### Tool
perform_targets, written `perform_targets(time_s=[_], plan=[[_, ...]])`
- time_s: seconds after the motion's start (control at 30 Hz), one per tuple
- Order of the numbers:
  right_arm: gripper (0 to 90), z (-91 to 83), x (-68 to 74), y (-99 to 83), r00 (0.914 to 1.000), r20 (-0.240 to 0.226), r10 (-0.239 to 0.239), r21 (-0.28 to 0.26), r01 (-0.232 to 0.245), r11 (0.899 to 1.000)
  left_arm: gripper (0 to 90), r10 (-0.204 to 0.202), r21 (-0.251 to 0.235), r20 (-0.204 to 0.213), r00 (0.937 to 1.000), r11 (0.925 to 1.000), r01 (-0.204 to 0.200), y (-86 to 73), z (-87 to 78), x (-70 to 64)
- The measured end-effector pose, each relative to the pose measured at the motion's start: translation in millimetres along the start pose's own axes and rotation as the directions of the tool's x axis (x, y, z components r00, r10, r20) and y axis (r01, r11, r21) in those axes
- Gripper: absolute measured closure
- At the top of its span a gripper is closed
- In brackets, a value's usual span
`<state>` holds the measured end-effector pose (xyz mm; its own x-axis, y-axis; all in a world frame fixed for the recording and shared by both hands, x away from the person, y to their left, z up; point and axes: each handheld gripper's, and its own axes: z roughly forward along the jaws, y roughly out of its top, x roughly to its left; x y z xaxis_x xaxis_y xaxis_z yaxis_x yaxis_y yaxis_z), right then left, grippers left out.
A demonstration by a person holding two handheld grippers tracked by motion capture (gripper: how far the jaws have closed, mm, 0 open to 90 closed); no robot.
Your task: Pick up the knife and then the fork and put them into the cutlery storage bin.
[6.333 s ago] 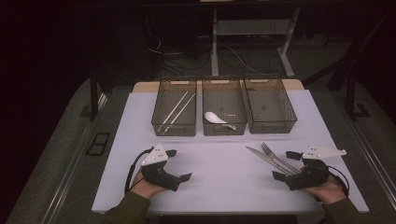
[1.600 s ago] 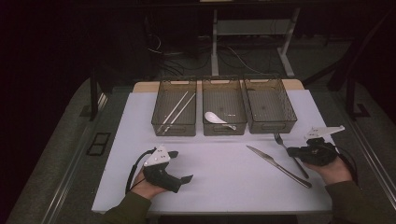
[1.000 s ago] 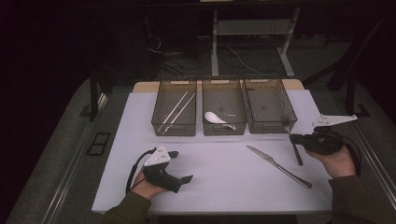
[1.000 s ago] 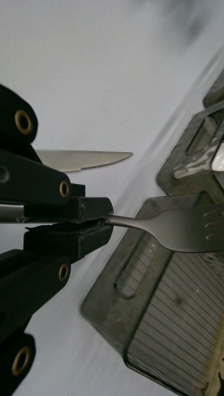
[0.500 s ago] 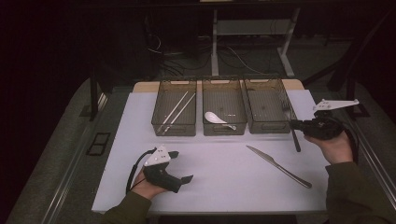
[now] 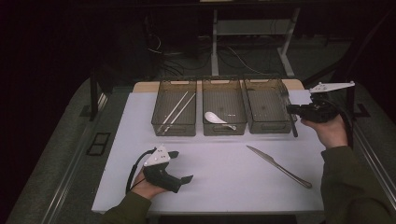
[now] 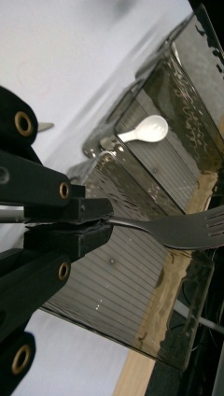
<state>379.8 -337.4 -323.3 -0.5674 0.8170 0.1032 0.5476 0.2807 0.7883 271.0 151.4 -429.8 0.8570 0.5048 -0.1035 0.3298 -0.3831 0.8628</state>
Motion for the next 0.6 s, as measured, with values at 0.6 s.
perform_targets(time_s=[0.6], plan=[[87.8, 18.3, -23.9, 43.2, 0.9975, 0.068, 0.020, -0.035, -0.017, 0.999, 0.0, 0.009, -0.002, 0.003, 1.0000, 1.0000, -0.009, 0.5, 0.8, -1.3]])
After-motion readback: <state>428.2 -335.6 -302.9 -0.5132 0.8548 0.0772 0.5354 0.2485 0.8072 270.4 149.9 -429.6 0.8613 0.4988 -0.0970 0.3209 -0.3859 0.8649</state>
